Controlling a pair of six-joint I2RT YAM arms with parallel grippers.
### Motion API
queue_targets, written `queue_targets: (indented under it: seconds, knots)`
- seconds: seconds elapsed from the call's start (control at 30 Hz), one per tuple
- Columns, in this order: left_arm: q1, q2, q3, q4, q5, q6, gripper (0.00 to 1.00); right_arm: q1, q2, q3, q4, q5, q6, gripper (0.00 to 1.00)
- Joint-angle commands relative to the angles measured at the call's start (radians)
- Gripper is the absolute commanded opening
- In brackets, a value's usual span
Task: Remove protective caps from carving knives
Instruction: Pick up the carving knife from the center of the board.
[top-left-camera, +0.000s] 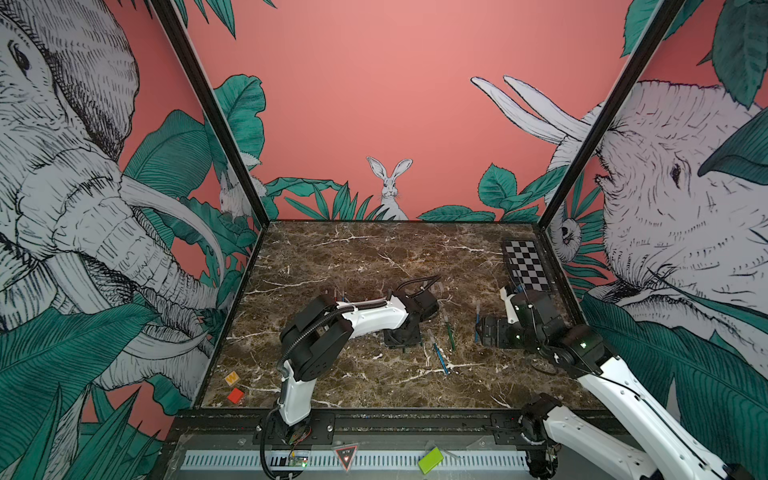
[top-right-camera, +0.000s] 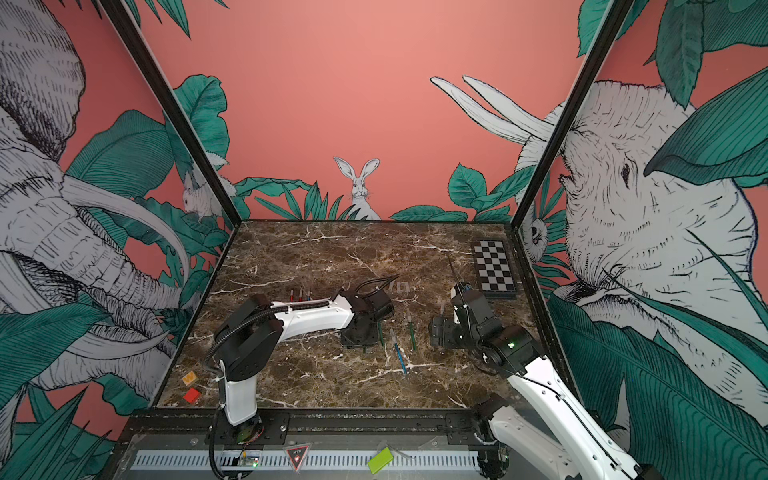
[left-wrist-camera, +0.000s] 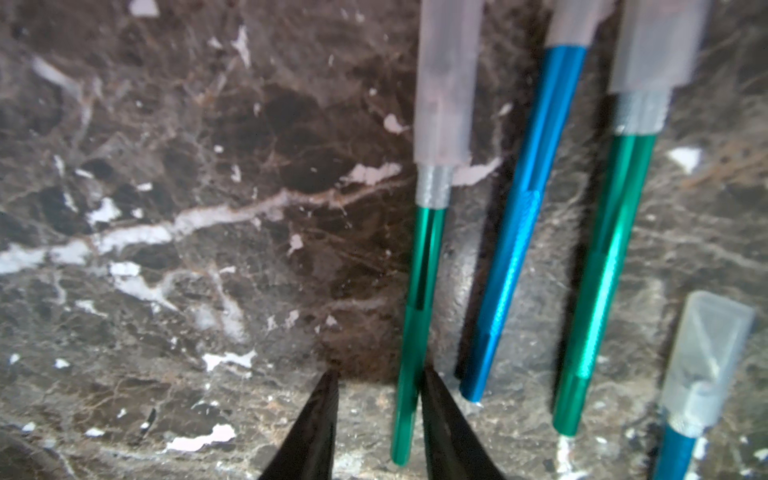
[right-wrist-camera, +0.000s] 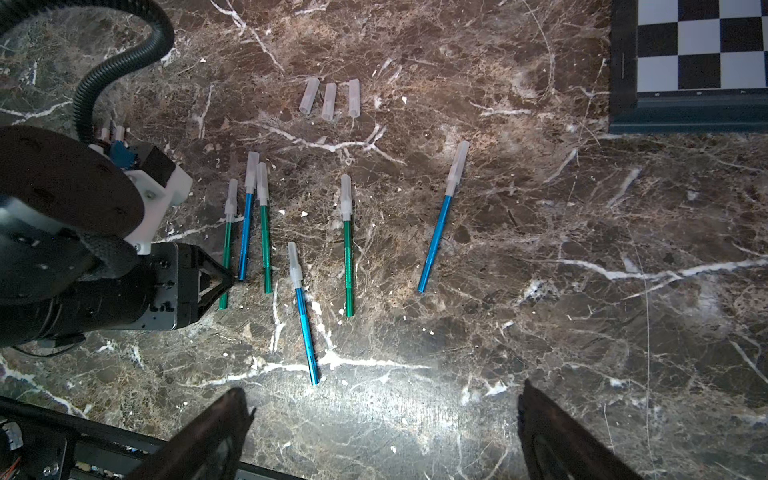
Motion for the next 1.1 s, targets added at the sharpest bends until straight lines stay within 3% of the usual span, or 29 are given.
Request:
queue_targets:
  seconds: [0.0,0.47,0.57,0.77,1.07]
  knots:
    - [-0.006,0.018,-0.024,-0.007,-0.031,-0.017,0.32,0.01,-0.003,0.025,0.001,0.012,0.014,0.98]
    - [-0.006,-0.003,-0.077,-0.002,-0.081,0.015,0.11,0.042,0.028,0.019,0.033,-0.015,0.041,0.98]
    - [-0.006,-0.04,-0.093,-0.022,-0.107,0.035,0.02,0.045,0.041,0.008,0.056,-0.047,0.056,0.98]
    - [-0.006,-0.176,-0.169,0.001,-0.115,0.095,0.0,0.051,0.077,-0.026,0.159,-0.156,0.098,0.98]
    - [-0.006,-0.503,-0.424,0.34,0.044,0.228,0.0,0.052,0.229,-0.04,0.388,-0.29,0.156,0.98]
